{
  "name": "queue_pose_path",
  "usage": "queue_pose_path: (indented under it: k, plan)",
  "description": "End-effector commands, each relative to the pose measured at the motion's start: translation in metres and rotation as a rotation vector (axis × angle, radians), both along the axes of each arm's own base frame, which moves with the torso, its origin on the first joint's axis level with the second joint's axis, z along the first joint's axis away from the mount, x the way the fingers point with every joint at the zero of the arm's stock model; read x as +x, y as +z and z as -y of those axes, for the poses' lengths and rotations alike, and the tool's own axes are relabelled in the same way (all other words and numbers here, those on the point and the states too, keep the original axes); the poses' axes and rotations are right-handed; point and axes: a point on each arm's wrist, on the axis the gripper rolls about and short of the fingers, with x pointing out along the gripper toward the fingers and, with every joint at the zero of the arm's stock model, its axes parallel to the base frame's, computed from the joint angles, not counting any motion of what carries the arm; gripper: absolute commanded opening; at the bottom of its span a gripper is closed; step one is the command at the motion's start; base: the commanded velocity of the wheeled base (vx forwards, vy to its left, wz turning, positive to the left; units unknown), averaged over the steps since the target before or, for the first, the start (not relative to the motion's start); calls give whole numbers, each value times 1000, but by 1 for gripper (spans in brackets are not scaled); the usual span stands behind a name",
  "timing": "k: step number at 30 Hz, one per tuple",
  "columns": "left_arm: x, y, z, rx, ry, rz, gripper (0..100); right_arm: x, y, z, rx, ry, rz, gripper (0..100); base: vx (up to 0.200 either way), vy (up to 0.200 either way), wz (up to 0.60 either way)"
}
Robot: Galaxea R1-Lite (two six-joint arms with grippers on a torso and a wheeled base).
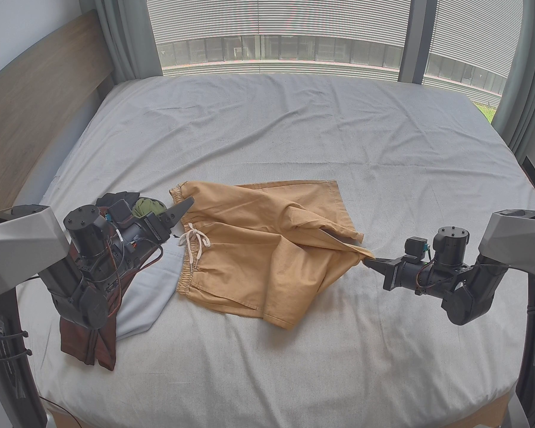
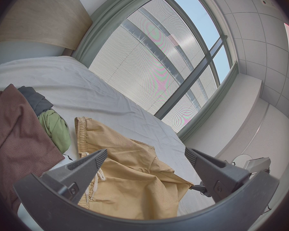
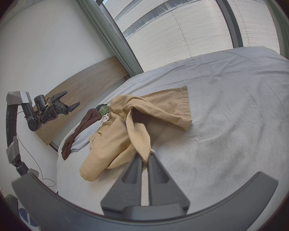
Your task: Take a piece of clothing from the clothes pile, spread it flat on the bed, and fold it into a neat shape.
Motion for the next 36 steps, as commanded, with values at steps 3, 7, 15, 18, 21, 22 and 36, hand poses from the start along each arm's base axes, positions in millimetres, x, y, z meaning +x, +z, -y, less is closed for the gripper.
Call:
queue_pose_path:
  k: [3,7,15,18,21,22,36]
  plan:
    - [1,0,-1,-1,3,0,100,4,9,7,18,-9,0,0,0,0,0]
    - [1,0,-1,-1,3,2,100,14,18,9,56,-18,-12,0,0,0,0]
    - [1,0,-1,-1,4,2,100,53,21,4,112,-49,-27,0,0,0,0]
    - [1,-1,-1,-1,4,0,100,60,26,1,141,-53,-28,0,0,0,0]
    - [2,-2,-1,0,4,-4,100,66,14,-1,153,-57,-53,0,0,0,0]
    - [2,-2,-1,0,4,-4,100,67,10,-1,151,-57,-58,0,0,0,0]
    - [2,-7,-1,4,4,-16,100,66,-7,11,131,-121,-86,0,0,0,0]
